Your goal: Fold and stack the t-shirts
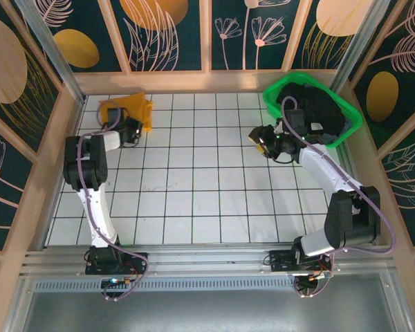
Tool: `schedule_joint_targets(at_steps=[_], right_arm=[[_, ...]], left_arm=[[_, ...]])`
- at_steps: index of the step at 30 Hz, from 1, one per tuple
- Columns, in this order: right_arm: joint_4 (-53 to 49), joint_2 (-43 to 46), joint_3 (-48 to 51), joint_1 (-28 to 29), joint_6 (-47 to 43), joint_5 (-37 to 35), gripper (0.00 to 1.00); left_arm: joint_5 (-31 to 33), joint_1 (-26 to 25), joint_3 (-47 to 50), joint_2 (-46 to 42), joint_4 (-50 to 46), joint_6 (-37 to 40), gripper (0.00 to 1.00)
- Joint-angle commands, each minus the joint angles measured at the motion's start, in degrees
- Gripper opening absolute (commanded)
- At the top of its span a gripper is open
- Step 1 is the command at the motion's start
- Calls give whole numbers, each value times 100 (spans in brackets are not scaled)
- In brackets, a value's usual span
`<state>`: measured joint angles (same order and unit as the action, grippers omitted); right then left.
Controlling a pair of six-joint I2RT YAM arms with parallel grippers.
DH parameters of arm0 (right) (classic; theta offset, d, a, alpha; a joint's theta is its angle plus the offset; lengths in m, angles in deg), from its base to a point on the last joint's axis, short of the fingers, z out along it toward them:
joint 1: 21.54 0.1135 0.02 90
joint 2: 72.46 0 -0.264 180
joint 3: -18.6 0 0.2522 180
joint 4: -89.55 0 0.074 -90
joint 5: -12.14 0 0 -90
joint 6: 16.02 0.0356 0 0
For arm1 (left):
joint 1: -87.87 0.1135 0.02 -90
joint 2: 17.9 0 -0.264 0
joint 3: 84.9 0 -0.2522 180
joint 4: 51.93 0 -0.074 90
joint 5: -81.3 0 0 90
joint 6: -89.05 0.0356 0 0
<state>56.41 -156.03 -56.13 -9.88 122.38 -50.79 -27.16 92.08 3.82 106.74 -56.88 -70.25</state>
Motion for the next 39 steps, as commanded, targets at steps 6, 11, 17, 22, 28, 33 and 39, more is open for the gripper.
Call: schedule_joint_targets(at_steps=[6,11,17,22,28,33,39], right_arm=[[444,-175,-151,9,-102,306,50],[1579,78,28,84,-58,769,53],[3181,668,540,100,381,1024,88],[2521,892,406,-22,104,466,99],[438,1494,-280,-184,-966,-2436,99],[1621,2156,1115,-314,-1879,-4446,99],[4714,2348,3545,-309,-3668,-5627,99]], left_arm=[[-401,511,-223,-81,-1160,1885,0],[-275,504,-115,-368,-1188,1855,34],[124,311,414,-1929,-1466,1806,99],[1173,-279,932,-3611,-2031,1745,99],[3713,-1002,1977,-5789,-2478,1412,99],[5466,-1036,3433,-7002,-1671,2666,99],[4784,-1032,5437,-7301,756,5664,99]])
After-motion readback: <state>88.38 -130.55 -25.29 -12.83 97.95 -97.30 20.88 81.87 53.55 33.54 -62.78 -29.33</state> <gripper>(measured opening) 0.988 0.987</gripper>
